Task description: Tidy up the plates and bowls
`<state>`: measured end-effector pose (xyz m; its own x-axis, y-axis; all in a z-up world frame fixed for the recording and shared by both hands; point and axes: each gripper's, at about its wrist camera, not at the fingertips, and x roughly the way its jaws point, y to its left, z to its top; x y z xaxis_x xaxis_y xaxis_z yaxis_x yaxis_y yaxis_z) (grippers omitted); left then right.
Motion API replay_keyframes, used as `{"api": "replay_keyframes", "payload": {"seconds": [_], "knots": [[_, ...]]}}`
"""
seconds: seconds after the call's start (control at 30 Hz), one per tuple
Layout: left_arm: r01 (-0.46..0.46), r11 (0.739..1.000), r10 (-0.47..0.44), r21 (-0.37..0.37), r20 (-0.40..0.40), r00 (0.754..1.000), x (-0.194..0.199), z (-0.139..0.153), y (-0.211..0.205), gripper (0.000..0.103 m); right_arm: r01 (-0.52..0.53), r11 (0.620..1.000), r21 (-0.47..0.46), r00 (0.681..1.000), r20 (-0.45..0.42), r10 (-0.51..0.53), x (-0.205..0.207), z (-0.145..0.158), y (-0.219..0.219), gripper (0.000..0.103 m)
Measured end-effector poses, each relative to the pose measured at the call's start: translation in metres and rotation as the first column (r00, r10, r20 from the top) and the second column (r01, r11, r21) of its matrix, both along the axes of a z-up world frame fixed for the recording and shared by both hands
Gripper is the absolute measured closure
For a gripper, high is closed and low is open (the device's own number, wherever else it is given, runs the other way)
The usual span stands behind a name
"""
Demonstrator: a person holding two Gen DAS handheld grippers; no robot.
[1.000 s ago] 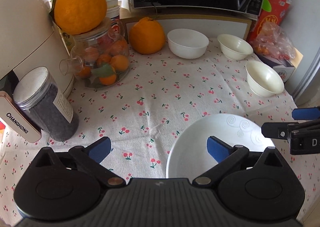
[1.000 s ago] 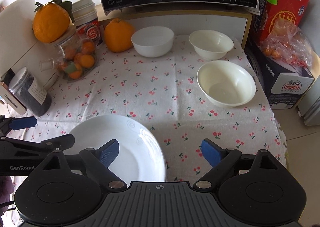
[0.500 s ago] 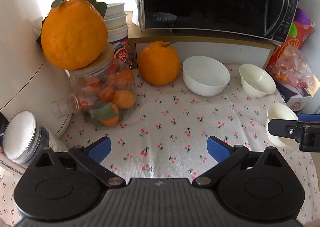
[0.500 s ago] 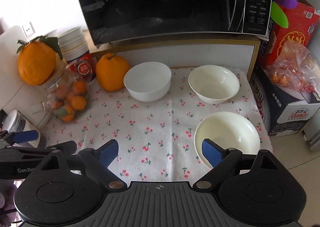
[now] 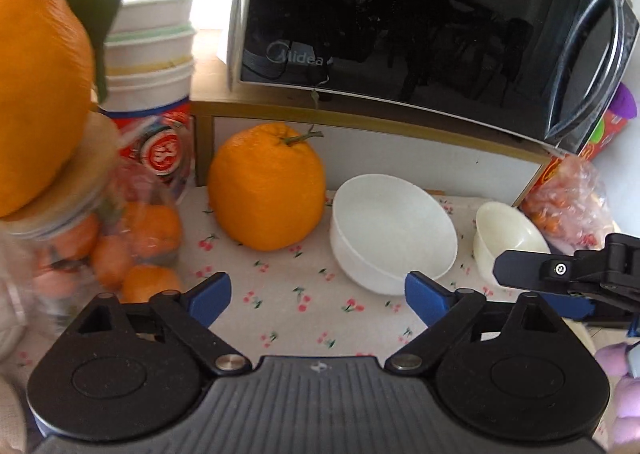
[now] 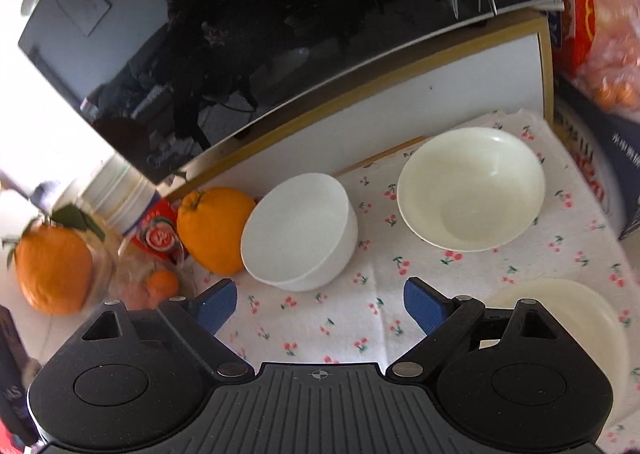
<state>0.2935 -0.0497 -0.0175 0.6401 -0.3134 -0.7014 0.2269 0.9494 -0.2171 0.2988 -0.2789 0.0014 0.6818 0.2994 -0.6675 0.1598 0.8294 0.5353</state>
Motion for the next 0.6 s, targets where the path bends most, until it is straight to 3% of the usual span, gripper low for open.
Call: {"api": "replay_keyframes", "payload": {"seconds": [0.13,0.27,0.4,0.6], "knots": [[0.002,0.994,-0.007,-0.111,-0.039,0.999,0.014,-0.011,0.000,0.022,0.036,0.994,0.102,0.999,-0.007,-0.035,0.014,-0.016,-0.009,0.011],[-0.006,0.989,0.000,-0.147,-0.038,0.999,0.022,-0.017,-0.004,0.037,0.066,0.988,0.137,0.998,-0.016,-0.064,0.024,-0.027,-0.015,0.012],[0.007,0.986,-0.012,-0.164,-0.029,1.000,0.027,-0.021,-0.007,0.052,0.080,0.985,0.154,0.997,-0.022,-0.078,0.031,-0.036,-0.018,0.025],[0.015,0.980,-0.022,-0.196,-0.036,0.999,0.037,-0.027,-0.008,0.065,0.110,0.977,0.182,0.994,-0.028,-0.106,0.037,-0.046,-0.024,0.046]]}}
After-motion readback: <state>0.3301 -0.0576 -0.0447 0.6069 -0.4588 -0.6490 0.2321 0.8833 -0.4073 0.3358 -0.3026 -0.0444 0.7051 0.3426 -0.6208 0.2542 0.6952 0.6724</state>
